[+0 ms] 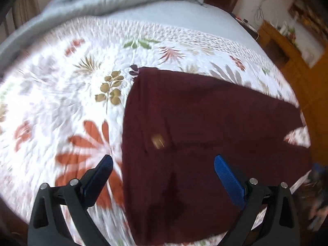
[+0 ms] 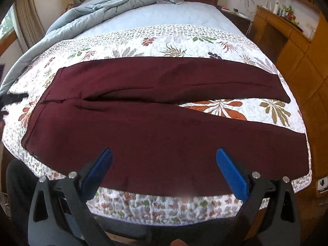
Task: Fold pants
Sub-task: 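Grasp the waistband of the maroon pants with the left gripper while the right gripper grasps it too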
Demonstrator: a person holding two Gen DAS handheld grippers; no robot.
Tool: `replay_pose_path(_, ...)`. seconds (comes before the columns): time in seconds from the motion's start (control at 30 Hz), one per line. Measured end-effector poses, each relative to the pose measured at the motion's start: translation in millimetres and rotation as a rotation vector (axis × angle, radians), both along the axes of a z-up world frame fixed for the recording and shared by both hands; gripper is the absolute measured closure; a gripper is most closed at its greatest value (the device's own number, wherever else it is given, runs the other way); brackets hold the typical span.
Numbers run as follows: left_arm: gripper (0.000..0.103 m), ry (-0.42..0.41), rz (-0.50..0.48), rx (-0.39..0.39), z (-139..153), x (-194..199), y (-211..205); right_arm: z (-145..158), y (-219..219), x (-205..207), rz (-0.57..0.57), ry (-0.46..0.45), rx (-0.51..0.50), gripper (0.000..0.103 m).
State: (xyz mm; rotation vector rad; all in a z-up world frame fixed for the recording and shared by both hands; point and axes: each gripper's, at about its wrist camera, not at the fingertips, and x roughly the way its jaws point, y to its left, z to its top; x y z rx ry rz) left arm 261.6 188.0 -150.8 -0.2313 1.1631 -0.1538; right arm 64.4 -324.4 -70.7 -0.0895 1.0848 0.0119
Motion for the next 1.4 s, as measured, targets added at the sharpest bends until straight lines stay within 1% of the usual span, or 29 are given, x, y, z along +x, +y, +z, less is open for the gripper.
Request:
replay_pose_path(0.03, 0.004, 0.019, -0.003, -0.075, -9, 21, 17, -5, 2, 4, 0.01, 0.005, -0.007, 0.002)
replay_pose_path(0.13, 0.004, 0.043, 0.009, -0.225, -28, 73, 51, -17, 12, 13, 0.042, 0.031, -0.012, 0.002)
replay_pose_path(0.2, 0.004, 0.043, -0.014, -0.276, -37, 100, 59, -22, 17, 19, 0.062, 0.045, -0.001, 0.002)
replay_pose_path(0.27, 0.004, 0.037, -0.041, -0.246, -46, 128, 59, -25, 22, 25, 0.083, 0.061, 0.019, 0.003)
replay_pose_path(0.3, 0.004, 0.045, -0.061, -0.243, -52, 139, 58, -26, 22, 27, 0.087, 0.069, 0.031, 0.003)
replay_pose_path(0.33, 0.004, 0.065, -0.085, -0.251, -61, 152, 55, -27, 24, 31, 0.09, 0.08, 0.048, 0.003)
replay_pose_path(0.43, 0.004, 0.105, -0.142, -0.276, -80, 171, 48, -27, 22, 38, 0.092, 0.088, 0.084, 0.003)
replay_pose_path(0.5, 0.004, 0.112, -0.177, -0.256, -86, 178, 40, -28, 19, 42, 0.09, 0.093, 0.111, 0.003)
replay_pose_path(0.57, 0.004, 0.099, -0.222, -0.241, -85, 180, 31, -30, 12, 47, 0.086, 0.106, 0.157, 0.003)
replay_pose_path(0.63, 0.004, 0.102, -0.265, -0.278, -84, 181, 23, -30, 7, 49, 0.092, 0.118, 0.196, 0.003)
replay_pose_path(0.67, 0.004, 0.109, -0.272, -0.279, -85, 182, 19, -27, 2, 51, 0.098, 0.118, 0.221, 0.003)
replay_pose_path(0.73, 0.004, 0.119, -0.291, -0.253, -88, 185, 14, -21, -9, 55, 0.107, 0.109, 0.262, 0.003)
replay_pose_path(0.8, 0.004, 0.125, -0.295, -0.256, -90, 187, 12, -13, -25, 61, 0.116, 0.115, 0.315, 0.003)
replay_pose_path(0.87, 0.005, 0.123, -0.299, -0.257, -89, 186, 14, -5, -53, 70, 0.122, 0.133, 0.385, 0.003)
replay_pose_path(0.9, 0.01, 0.121, -0.298, -0.247, -90, 187, 14, 0, -69, 76, 0.122, 0.139, 0.415, 0.003)
replay_pose_path(0.93, 0.022, 0.12, -0.294, -0.223, -91, 188, 14, 4, -91, 83, 0.116, 0.146, 0.442, 0.004)
replay_pose_path(0.97, 0.029, 0.119, -0.287, -0.204, -92, 190, 12, 7, -112, 90, 0.108, 0.149, 0.454, 0.014)
replay_pose_path(1.0, 0.042, 0.117, -0.269, -0.189, -92, 191, 16, 9, -134, 97, 0.095, 0.153, 0.462, 0.027)
replay_pose_path(1.03, 0.056, 0.116, -0.257, -0.194, -92, 192, 19, 10, -165, 108, 0.081, 0.185, 0.483, 0.061)
replay_pose_path(1.07, 0.059, 0.124, -0.251, -0.2, -93, 192, 25, 9, -188, 116, 0.06, 0.21, 0.502, 0.078)
replay_pose_path(1.1, 0.06, 0.13, -0.246, -0.21, -94, 192, 27, 9, -216, 125, 0.026, 0.222, 0.514, 0.075)
replay_pose_path(1.13, 0.06, 0.133, -0.243, -0.211, -94, 192, 27, 11, -251, 136, 0.001, 0.226, 0.515, 0.056)
replay_pose_path(1.17, 0.058, 0.138, -0.239, -0.209, -94, 193, 28, 12, -275, 144, -0.019, 0.223, 0.505, 0.04)
replay_pose_path(1.2, 0.052, 0.143, -0.234, -0.214, -94, 194, 27, 14, -311, 156, -0.082, 0.192, 0.461, 0.035)
replay_pose_path(1.23, 0.047, 0.145, -0.23, -0.221, -95, 194, 26, 12, -334, 165, -0.121, 0.183, 0.448, 0.034)
replay_pose_path(1.27, 0.043, 0.147, -0.229, -0.227, -95, 195, 24, 10, -357, 175, -0.15, 0.18, 0.452, 0.035)
replay_pose_path(1.3, 0.037, 0.148, -0.229, -0.231, -95, 196, 22, 8, -378, 186, -0.18, 0.173, 0.453, 0.035)
replay_pose_path(1.33, 0.035, 0.149, -0.229, -0.225, -95, 197, 18, 3, -404, 202, -0.208, 0.171, 0.45, 0.035)
replay_pose_path(1.4, 0.028, 0.153, -0.23, -0.211, -94, 198, 12, -7, -427, 220, -0.228, 0.182, 0.452, 0.035)
